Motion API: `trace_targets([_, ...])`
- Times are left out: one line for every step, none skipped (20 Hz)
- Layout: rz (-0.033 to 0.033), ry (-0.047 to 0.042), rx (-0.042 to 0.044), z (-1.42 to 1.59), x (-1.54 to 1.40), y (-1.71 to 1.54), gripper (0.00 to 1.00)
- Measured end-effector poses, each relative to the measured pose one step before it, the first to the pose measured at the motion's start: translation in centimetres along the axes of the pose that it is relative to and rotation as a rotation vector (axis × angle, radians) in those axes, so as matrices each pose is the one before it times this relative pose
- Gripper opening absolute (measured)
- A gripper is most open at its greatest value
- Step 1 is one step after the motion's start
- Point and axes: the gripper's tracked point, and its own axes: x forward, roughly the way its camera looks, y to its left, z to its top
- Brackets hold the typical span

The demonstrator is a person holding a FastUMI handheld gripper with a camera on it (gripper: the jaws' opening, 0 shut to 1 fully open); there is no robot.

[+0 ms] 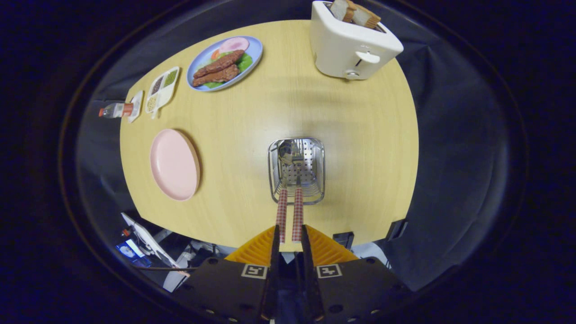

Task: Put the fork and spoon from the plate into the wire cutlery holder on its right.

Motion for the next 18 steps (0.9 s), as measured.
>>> trace_targets([0.00264,-0.01970,-0.00202,-0.258,-0.316,0.235,0.27])
trace_targets([0.00672,-0.02280,-0.00703,-0.170,-0.357,0.485,0.28])
trace_targets([0.00136,-0.02892,-0.00965,-0.155,-0.354,0.366,0.34])
trace_targets([0.00246,-0.03008,-0.00680,-0.117,-0.423,0.419,0.40])
trace_targets([-0.00076,-0.03484,0.00500,-0.084,-0.206,0.324,0.45])
trace_targets([0.00394,-0.03064,0.00675,-0.059,-0.362,0.657,0.51])
trace_targets([-0.00012,-0.02526,0.00455,-0.280,-0.265,0.506,0.56])
trace_targets([0.01194,-0.02098,0.00417,-0.290,-0.321,0.801,0.56])
trace_targets([0.01302,-0.02100,0.00240,-0.382,-0.288,0.834,0.63])
trace_targets([0.00839,-0.01856,0.00383,-0.221,-0.345,0.652,0.67])
trace_targets([0.00462,-0.02474,0.01214,-0.148,-0.259,0.528,0.70])
trace_targets([0.00140,-0.02807,0.01790,0.058,-0.249,0.556,0.72])
trace_targets([-0.00558,-0.03292,0.00927,-0.122,-0.196,0.378,0.75])
trace_targets([-0.00639,-0.03691,-0.00140,0.169,-0.297,0.490,0.77])
trace_targets([-0.01214,-0.04110,-0.00656,0.093,-0.306,0.428,0.79])
trace_targets([-0.01060,-0.04135,-0.00915,0.089,-0.661,0.479,0.82])
trace_targets([-0.01349,-0.04122,-0.01177,-0.020,-0.686,0.360,0.88])
trace_targets([-0.01214,-0.04185,-0.01207,0.045,-0.674,0.464,0.92])
